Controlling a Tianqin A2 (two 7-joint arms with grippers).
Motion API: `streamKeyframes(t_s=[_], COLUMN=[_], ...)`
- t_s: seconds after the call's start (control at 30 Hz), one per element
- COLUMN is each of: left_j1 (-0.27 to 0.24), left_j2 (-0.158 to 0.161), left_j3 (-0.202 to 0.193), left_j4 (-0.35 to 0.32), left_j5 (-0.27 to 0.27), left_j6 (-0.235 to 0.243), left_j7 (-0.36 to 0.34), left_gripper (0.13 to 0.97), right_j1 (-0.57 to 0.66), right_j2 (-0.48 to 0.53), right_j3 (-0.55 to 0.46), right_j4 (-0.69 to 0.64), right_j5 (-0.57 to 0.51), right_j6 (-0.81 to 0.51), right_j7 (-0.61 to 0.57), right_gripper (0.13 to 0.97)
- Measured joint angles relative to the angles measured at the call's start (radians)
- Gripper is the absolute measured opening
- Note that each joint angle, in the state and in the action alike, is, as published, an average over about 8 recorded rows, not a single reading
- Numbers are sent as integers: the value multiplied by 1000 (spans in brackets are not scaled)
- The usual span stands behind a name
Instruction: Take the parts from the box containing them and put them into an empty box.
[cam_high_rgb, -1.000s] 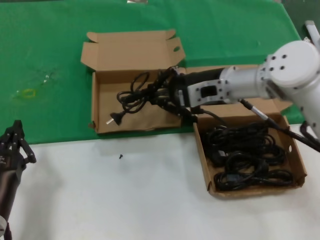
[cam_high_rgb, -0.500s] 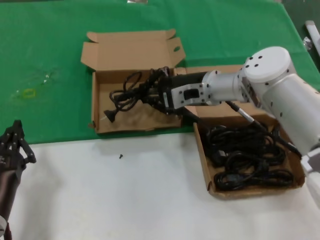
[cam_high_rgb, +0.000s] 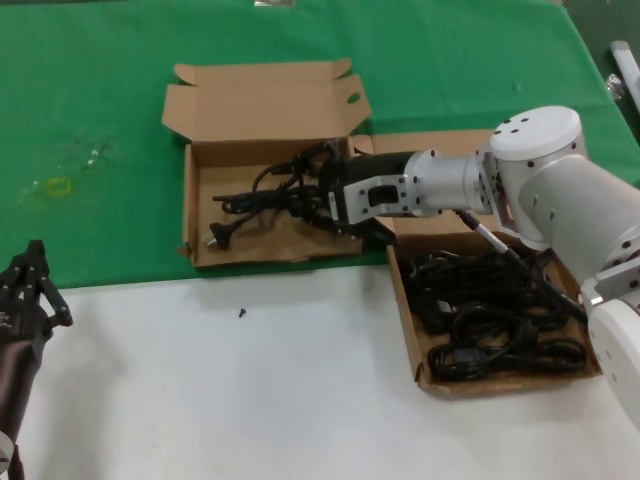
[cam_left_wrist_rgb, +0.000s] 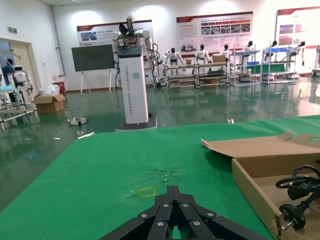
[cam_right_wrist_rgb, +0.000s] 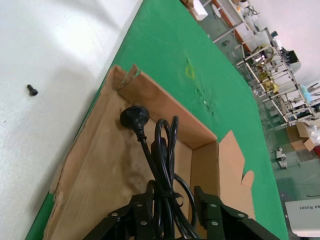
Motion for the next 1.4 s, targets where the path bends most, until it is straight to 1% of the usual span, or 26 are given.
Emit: streamKeyframes(t_s=[0.03, 0.17, 0.3, 0.43, 0.57, 0.7, 0.73, 0.83, 1.0, 1.03, 1.13, 1.3, 1.4], left_j1=[0, 0, 0, 0, 0, 0, 0, 0, 0, 0, 0, 0, 0], left_j2=[0, 0, 0, 0, 0, 0, 0, 0, 0, 0, 0, 0, 0], left_j3=[0, 0, 0, 0, 0, 0, 0, 0, 0, 0, 0, 0, 0], left_j4=[0, 0, 0, 0, 0, 0, 0, 0, 0, 0, 0, 0, 0], left_j5=[0, 0, 0, 0, 0, 0, 0, 0, 0, 0, 0, 0, 0], left_j6=[0, 0, 0, 0, 0, 0, 0, 0, 0, 0, 0, 0, 0], left_j7=[0, 0, 0, 0, 0, 0, 0, 0, 0, 0, 0, 0, 0], left_gripper=[142, 142, 142, 142, 144, 152, 154, 157, 209, 219, 240, 336, 394], right_j1=[0, -18, -67, -120, -146, -154, -157, -175, -228, -241, -281, -352, -396], right_j2=[0, 13, 48, 90, 112, 116, 117, 118, 124, 125, 129, 136, 141], right_j3=[4, 9, -5, -21, -29, -29, -28, -22, -4, 0, 14, 37, 52], right_j4=[-2, 45, 172, 314, 387, 402, 405, 423, 476, 488, 528, 598, 642], right_j5=[2, 1, -11, -23, -29, -29, -29, -25, -12, -9, 0, 17, 27], right_j6=[-2, -19, -42, -60, -67, -65, -63, -49, -9, 1, 31, 86, 120], right_j7=[-2, 32, 123, 221, 271, 280, 284, 299, 344, 355, 390, 452, 490], right_gripper=[287, 356, 426, 426, 529, 632, 632, 700, 814, 814, 856, 925, 925])
